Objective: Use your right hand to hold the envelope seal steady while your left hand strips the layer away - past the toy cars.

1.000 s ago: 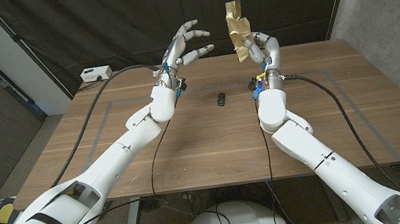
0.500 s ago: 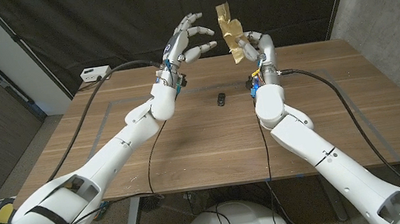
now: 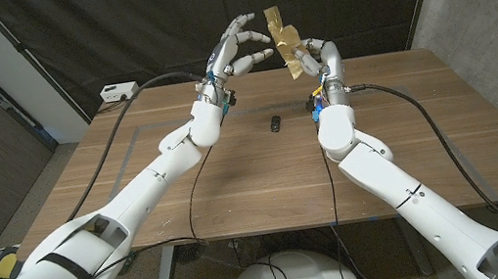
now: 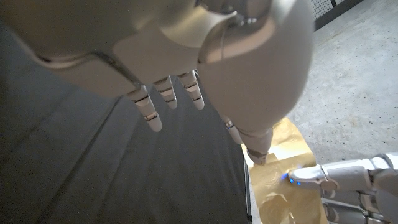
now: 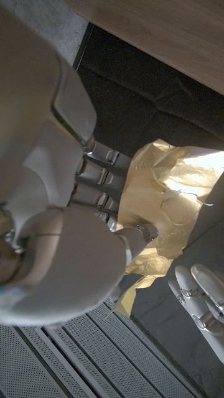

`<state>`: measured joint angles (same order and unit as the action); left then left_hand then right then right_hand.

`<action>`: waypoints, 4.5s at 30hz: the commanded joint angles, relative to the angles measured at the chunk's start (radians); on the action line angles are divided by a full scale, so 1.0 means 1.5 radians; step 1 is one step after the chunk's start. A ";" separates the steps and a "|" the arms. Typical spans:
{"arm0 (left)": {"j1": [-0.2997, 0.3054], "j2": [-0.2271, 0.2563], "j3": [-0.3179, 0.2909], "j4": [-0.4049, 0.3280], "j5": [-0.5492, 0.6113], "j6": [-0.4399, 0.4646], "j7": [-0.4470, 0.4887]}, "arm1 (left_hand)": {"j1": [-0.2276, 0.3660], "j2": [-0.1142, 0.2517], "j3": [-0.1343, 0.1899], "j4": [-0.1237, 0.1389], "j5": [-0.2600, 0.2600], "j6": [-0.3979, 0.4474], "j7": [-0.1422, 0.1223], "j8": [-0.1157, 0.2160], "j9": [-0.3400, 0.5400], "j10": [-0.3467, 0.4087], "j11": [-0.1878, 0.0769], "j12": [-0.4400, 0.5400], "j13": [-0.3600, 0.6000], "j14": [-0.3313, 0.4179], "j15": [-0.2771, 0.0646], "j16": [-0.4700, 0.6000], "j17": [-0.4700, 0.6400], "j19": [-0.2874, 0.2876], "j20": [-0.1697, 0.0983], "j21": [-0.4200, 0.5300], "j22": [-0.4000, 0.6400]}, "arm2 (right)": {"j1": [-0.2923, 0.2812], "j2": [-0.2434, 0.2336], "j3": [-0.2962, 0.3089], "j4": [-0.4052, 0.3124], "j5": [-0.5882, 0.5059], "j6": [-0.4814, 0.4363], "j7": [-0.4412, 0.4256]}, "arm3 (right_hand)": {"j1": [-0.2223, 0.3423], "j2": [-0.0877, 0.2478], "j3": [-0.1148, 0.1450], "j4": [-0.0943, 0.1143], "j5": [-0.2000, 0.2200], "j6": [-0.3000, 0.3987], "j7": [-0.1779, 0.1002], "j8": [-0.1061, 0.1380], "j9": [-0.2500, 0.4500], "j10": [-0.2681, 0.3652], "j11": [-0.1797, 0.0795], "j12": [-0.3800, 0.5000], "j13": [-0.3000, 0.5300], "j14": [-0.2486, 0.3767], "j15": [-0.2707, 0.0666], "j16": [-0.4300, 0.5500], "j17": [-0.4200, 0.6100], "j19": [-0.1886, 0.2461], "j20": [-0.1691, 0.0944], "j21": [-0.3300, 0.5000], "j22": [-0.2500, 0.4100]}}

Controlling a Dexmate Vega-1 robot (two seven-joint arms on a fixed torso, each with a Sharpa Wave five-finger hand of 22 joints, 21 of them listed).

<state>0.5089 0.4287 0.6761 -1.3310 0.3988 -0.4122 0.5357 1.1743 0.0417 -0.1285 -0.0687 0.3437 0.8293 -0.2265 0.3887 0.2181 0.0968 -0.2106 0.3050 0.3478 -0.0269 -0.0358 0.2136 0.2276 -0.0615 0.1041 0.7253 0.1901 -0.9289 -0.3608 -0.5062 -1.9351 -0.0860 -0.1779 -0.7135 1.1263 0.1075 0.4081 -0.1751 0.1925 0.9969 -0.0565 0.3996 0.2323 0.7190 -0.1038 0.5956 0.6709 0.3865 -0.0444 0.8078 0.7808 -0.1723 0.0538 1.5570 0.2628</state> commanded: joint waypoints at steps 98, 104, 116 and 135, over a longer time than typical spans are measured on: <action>-0.016 0.145 0.125 -0.145 0.458 0.237 0.163 | 0.043 0.057 -0.017 0.013 -0.014 0.213 0.010 0.104 0.033 0.119 -0.005 0.064 0.043 0.065 -0.049 0.031 0.045 0.034 -0.004 0.016 0.009 | 0.023 -0.114 0.107 -0.029 0.432 -0.035 0.269 | 0.037 0.005 -0.015 0.002 0.021 0.071 0.092 -0.001 0.022 -0.009 0.027 0.042 -0.001 0.004 -0.039 0.058 0.006 -0.005 0.027 0.004 0.031; -0.009 0.182 0.132 -0.185 0.524 0.254 0.157 | 0.042 0.057 -0.019 0.014 -0.011 0.214 0.010 0.105 0.033 0.120 -0.005 0.065 0.043 0.062 -0.052 0.030 0.045 0.032 -0.006 0.015 0.009 | 0.028 -0.123 0.110 -0.025 0.465 -0.032 0.272 | 0.038 0.005 -0.015 0.002 0.022 0.071 0.093 -0.001 0.023 -0.011 0.027 0.045 -0.001 0.003 -0.038 0.060 0.006 -0.002 0.025 0.004 0.032; 0.006 0.236 0.136 -0.247 0.633 0.261 0.173 | 0.041 0.056 -0.025 0.017 -0.004 0.218 0.009 0.107 0.033 0.123 -0.005 0.066 0.045 0.061 -0.061 0.030 0.047 0.031 -0.011 0.016 0.009 | 0.040 -0.138 0.109 -0.018 0.526 -0.045 0.280 | 0.039 0.006 -0.016 0.002 0.024 0.071 0.093 -0.001 0.024 -0.012 0.027 0.047 -0.002 0.002 -0.038 0.064 0.005 0.000 0.025 0.003 0.034; 0.048 0.197 0.102 -0.238 0.591 0.314 0.224 | 0.040 0.065 -0.031 0.026 0.008 0.210 0.007 0.108 0.036 0.140 -0.005 0.073 0.051 0.086 -0.079 0.039 0.053 0.041 -0.021 0.023 0.009 | 0.044 -0.157 0.102 -0.008 0.574 -0.031 0.302 | 0.040 0.006 -0.017 0.003 0.026 0.071 0.092 -0.002 0.026 -0.014 0.026 0.052 -0.005 0.000 -0.042 0.068 0.002 0.003 0.022 0.001 0.037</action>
<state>0.5598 0.7419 0.8436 -1.6918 1.2928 0.0260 0.8388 1.2367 0.1303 -0.1701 -0.0352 0.3484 1.1165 -0.2445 0.5268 0.2557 0.2918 -0.2183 0.4070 0.4200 0.0880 -0.0358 0.2671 0.3046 -0.0023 0.0726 0.7548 0.2024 -0.8661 -0.5804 -0.3489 -1.9550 0.7349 -0.2395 -0.2806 1.1796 0.1105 0.3862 -0.1752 0.2233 0.9916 -0.0260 0.3929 0.2672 0.6975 -0.0682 0.6661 0.6618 0.3864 -0.0444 0.9025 0.7825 -0.1700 0.0870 1.5598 0.3136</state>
